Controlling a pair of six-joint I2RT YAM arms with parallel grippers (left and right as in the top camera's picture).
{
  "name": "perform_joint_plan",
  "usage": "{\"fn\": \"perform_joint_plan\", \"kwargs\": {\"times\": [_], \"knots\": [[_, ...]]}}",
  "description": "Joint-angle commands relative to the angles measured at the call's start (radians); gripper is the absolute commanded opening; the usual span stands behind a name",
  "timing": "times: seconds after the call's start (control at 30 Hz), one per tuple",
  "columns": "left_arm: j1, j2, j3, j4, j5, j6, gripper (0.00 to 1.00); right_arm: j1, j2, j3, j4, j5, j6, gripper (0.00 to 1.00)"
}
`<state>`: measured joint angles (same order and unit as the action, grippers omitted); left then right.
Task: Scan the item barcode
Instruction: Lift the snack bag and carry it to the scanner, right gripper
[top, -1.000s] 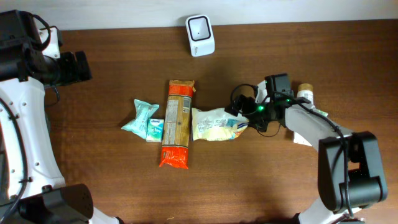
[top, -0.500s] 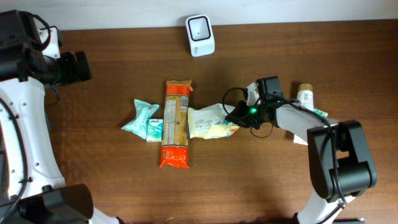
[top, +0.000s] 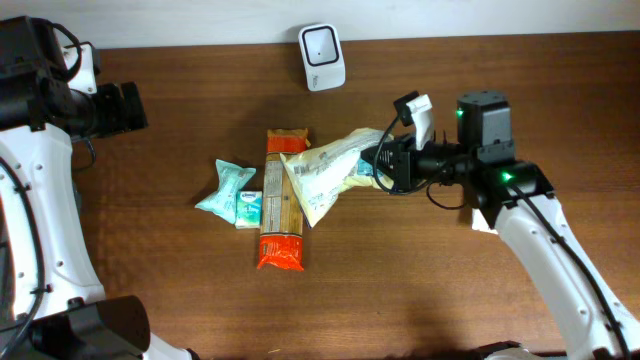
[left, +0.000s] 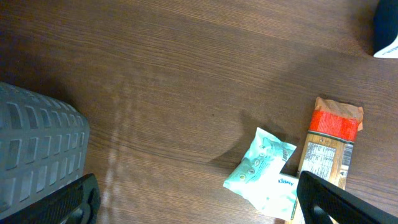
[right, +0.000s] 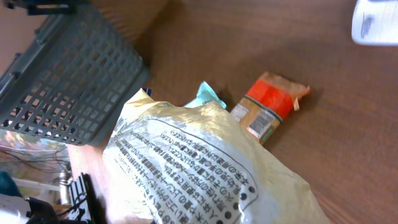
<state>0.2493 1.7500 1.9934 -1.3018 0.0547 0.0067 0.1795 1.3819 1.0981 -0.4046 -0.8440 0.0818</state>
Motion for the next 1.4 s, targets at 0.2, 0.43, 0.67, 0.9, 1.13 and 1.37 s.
{"fn": "perform_joint_plan", "kwargs": {"times": [0.2,0.43,0.67,0.9,1.13,1.37], "knots": [[0.002,-0.004,0.005,-0.002,0.001,0.008,0.99,0.010,-0.057,0.019,0.008,-0.008,-0.017,0.04],[0.002,-0.004,0.005,-0.002,0.001,0.008,0.99,0.098,-0.053,0.019,-0.105,0.456,0.011,0.04],[0.003,-0.004,0.005,-0.002,0.001,0.008,0.99,0.269,-0.024,0.019,0.088,1.106,-0.303,0.04],[0.002,-0.004,0.005,-0.002,0.001,0.008,0.99,0.293,0.105,0.097,0.361,1.210,-0.555,0.04],[0.002,-0.004,0.005,-0.002,0.001,0.008,0.99,0.294,0.429,0.636,0.241,1.262,-0.869,0.04],[0.002,-0.004,0.005,-0.002,0.001,0.008,0.99,0.294,0.752,0.689,0.701,1.366,-1.597,0.04]]}}
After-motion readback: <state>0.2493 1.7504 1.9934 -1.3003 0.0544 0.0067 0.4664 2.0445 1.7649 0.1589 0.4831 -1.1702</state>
